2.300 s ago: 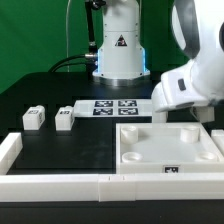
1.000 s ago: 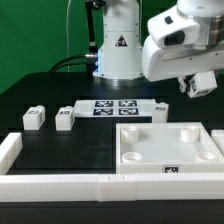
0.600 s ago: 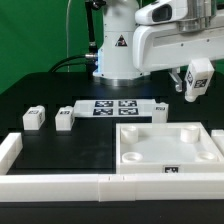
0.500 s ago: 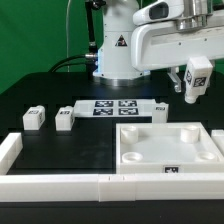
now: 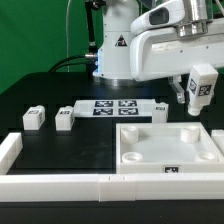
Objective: Assemble one leg
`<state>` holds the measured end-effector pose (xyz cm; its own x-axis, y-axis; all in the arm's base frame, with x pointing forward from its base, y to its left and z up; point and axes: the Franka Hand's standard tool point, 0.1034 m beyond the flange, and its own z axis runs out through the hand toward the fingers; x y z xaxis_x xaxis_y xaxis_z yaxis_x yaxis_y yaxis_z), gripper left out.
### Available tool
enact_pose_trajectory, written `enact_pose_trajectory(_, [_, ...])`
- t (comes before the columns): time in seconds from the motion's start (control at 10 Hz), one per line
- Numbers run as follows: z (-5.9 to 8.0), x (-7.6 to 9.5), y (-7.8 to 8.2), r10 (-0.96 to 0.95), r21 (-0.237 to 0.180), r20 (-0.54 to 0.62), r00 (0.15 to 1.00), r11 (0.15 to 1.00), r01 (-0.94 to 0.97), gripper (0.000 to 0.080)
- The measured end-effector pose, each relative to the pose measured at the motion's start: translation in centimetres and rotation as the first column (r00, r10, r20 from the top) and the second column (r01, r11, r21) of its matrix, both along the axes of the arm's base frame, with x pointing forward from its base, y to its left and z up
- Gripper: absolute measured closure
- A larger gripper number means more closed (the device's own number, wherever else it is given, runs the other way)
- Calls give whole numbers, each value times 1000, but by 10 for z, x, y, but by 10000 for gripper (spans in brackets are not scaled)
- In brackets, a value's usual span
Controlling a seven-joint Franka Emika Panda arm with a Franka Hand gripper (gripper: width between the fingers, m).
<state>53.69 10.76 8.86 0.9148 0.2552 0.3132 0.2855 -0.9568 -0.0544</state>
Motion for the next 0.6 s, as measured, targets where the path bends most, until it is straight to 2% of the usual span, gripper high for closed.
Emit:
enact_pose_trajectory(0.4, [-1, -2, 0, 1, 0, -3, 1000, 1000, -1, 508])
enact_pose_trajectory(0.5, [-4, 1, 0, 13, -2, -2, 1000, 1000, -13, 508])
enact_pose_trajectory(0.6, [-15, 17, 1, 29, 2, 1, 1000, 1000, -29, 508])
